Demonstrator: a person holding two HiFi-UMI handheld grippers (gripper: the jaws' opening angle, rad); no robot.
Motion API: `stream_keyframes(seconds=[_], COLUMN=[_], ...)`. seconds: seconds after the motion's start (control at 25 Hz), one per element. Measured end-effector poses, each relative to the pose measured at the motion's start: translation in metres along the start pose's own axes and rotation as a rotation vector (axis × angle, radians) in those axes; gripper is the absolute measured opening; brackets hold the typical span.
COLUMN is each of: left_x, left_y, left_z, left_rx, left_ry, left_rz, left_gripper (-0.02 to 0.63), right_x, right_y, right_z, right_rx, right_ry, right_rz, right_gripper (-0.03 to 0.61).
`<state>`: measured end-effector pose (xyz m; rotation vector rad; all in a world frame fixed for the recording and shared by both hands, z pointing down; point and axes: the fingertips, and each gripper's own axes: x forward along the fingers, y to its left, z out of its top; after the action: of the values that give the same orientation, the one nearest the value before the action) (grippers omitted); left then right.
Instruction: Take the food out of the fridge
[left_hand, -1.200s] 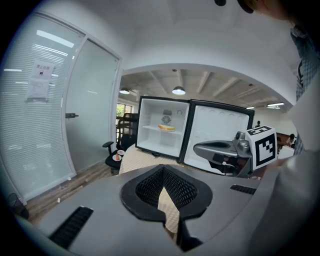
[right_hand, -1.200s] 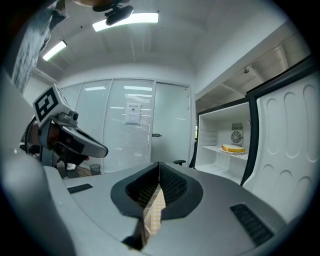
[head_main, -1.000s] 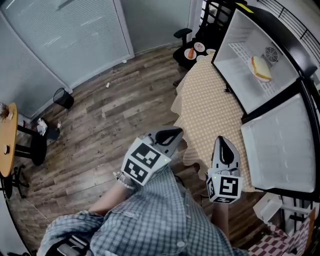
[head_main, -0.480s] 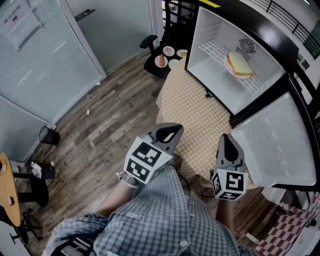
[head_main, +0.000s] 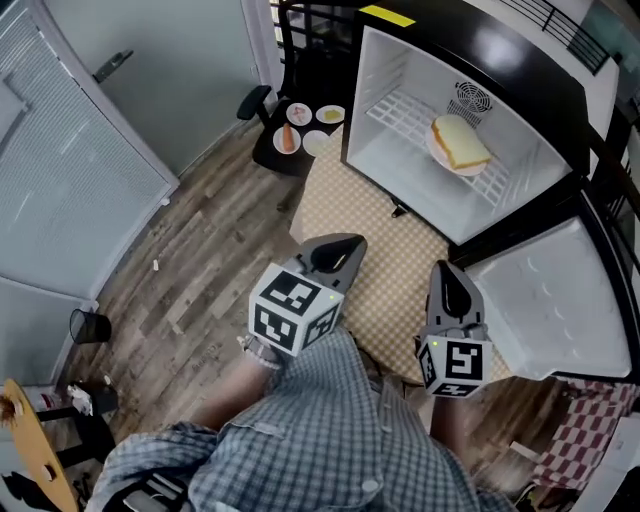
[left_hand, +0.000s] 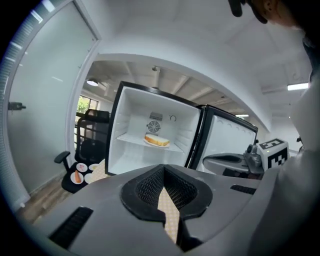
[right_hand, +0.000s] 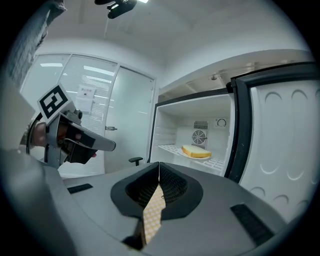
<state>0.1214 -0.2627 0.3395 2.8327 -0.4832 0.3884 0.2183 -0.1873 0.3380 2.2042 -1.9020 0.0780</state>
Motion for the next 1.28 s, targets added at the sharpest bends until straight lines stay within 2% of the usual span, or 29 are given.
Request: stream_keyframes(seconds=[0.08, 0.32, 0.56, 0.72, 0.92, 1.04, 1.16, 1.28], left_x=[0.015, 0.06, 0.107, 0.137, 0.172, 0.188, 0.201, 0.213], left_y=[0.005, 0.011, 0.021, 0.026, 0.034, 0.039, 0.044, 0.043], left_z=[0.005, 0.015, 0.027, 0.033, 0.031, 0.036, 0.04, 0.041], left_rx=[-0.019, 0.02, -0.049, -0.136, -0.219, -0.299, -0.338, -0.399], left_ry=[-0.001, 0.027, 0.024, 0.015, 0.042, 0.04, 0.037, 0.038], left_rz=[-0.051, -0.154, -0.237, -0.267, -0.301, -0.314, -0.31, -0.341], left_gripper=[0.006, 0.006, 0.006, 0.006, 0.006, 0.006, 0.006, 0.006], right_x=[0.004, 0.009, 0.015, 0.017, 0.018, 0.02, 0.023, 0.024], right_y=[-0.005, -0.026, -0.036, -0.037, -0.036, -0.037, -0.037, -0.038], right_z=[-0.001, -0.006, -0.01, -0.015, -0.019, -0.022, -0.025, -0.027], right_rx=[0.009, 0.033, 0.031, 0.03, 0.039, 0.042, 0.046, 0.051], right_ry=[0.012, 0.06, 0.094, 0.123, 0.139, 0.146, 0.155, 0.163], right_rz=[-0.041, -0.154, -0.21, -0.228, -0.255, -0.264, -0.268, -0.279], right_gripper=[0.011, 0.011, 0.009, 0.009, 0.011, 0.011, 0.009, 0.009])
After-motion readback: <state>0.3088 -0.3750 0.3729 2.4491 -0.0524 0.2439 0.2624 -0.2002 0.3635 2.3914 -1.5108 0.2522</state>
